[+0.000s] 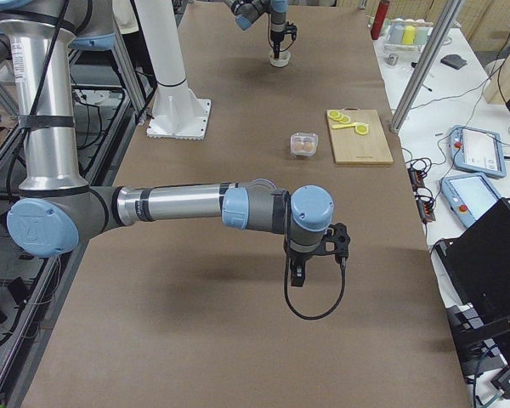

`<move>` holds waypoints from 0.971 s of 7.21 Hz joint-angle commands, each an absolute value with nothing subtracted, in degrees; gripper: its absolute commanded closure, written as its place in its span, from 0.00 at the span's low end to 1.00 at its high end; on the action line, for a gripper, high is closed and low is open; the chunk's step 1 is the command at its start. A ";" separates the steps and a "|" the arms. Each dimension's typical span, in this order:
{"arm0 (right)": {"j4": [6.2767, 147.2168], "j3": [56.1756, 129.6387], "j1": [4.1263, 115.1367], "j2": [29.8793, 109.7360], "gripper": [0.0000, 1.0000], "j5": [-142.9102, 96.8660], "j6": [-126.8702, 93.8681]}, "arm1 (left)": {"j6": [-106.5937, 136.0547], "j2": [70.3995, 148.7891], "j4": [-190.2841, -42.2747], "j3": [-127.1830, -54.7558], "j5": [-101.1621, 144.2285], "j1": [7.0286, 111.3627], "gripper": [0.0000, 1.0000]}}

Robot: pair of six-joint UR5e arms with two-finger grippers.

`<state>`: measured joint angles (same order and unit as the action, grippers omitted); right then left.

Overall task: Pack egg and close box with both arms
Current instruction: 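Close the left gripper on the brown egg inside the bowl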

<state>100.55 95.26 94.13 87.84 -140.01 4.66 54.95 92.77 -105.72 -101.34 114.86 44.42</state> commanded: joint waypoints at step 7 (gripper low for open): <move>102.22 96.94 94.13 88.07 0.00 -140.01 4.66 | 54.93 92.81 -105.73 -101.07 113.91 43.86 0.49</move>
